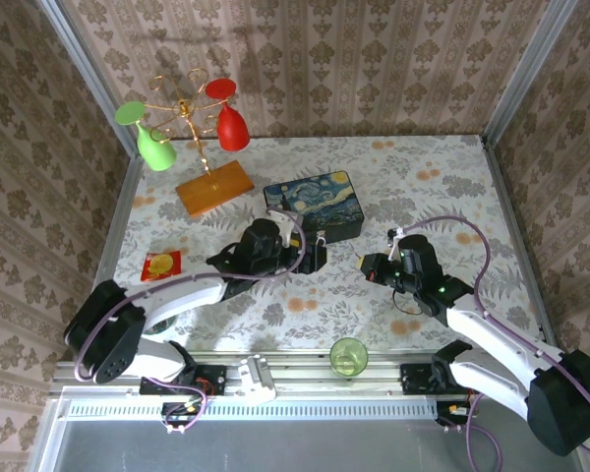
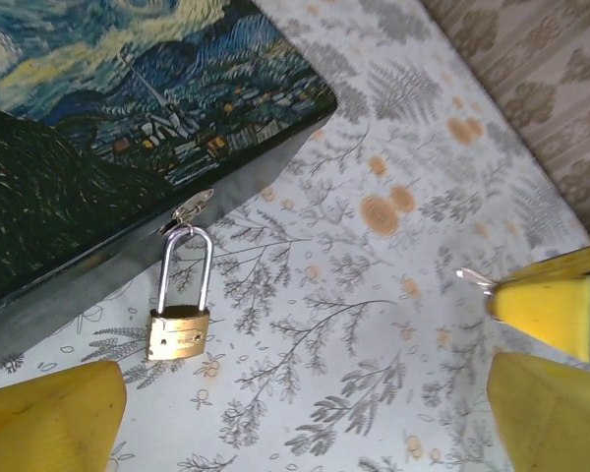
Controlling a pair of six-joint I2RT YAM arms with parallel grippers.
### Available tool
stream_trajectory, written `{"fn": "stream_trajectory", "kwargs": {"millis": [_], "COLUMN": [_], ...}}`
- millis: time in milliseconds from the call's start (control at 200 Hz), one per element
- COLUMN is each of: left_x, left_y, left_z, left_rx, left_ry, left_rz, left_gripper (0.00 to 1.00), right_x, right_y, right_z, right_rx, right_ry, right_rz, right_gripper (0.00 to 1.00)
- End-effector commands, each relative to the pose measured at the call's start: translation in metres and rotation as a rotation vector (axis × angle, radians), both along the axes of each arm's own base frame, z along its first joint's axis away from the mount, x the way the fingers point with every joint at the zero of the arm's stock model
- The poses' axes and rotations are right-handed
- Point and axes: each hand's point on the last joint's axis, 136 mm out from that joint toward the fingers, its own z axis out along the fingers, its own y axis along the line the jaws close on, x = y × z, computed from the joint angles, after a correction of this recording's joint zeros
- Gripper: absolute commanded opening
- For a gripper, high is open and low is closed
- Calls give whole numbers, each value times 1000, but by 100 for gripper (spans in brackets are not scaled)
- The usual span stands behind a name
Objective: Unlock the padlock with the key
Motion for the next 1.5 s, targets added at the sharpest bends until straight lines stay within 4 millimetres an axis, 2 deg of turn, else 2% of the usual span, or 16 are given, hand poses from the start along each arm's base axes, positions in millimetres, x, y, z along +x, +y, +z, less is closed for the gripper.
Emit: {"fn": "stream_trajectory", "kwargs": {"millis": [0, 220, 435, 525, 585, 710, 800, 975, 1120, 1210, 1400, 1495], "left_x": [7, 32, 62, 67, 67, 60, 58, 56, 53, 54, 53, 53], "left_y": [-8, -23, 3, 8, 4, -20, -26, -25, -20, -23, -23, -23], "left_z": [-13, -48, -75, -78, -80, -80, -82, -94, -104, -110, -115, -116], "left_rx": [57, 75, 199, 151, 122, 89, 86, 79, 119, 104, 158, 155], "left_ry": [13, 92, 35, 43, 49, 62, 62, 94, 89, 105, 85, 83], "left_rz": [-24, 14, 182, 196, 182, 99, 93, 122, 162, 162, 179, 196], "left_gripper": [91, 90, 94, 93, 91, 86, 83, 70, 66, 59, 56, 51], "right_x": [-4, -7, -10, -11, -13, -13, -12, -13, -12, -11, -12, -11], "right_y": [-13, -13, -16, -17, -18, -20, -20, -20, -20, -20, -20, -20], "right_z": [-9, -7, -3, 0, -1, -5, -6, -7, -9, -10, -12, -13], "right_rx": [-52, -49, -45, -49, -51, -59, -56, -54, -49, -47, -48, -44], "right_ry": [12, -6, -27, -36, -38, -33, -32, -33, -33, -34, -30, -31], "right_rz": [-35, -28, -29, -25, -26, -30, -30, -30, -37, -39, -40, -42], "right_gripper": [0, 0, 0, 0, 0, 0, 0, 0, 0, 0, 0, 0]}}
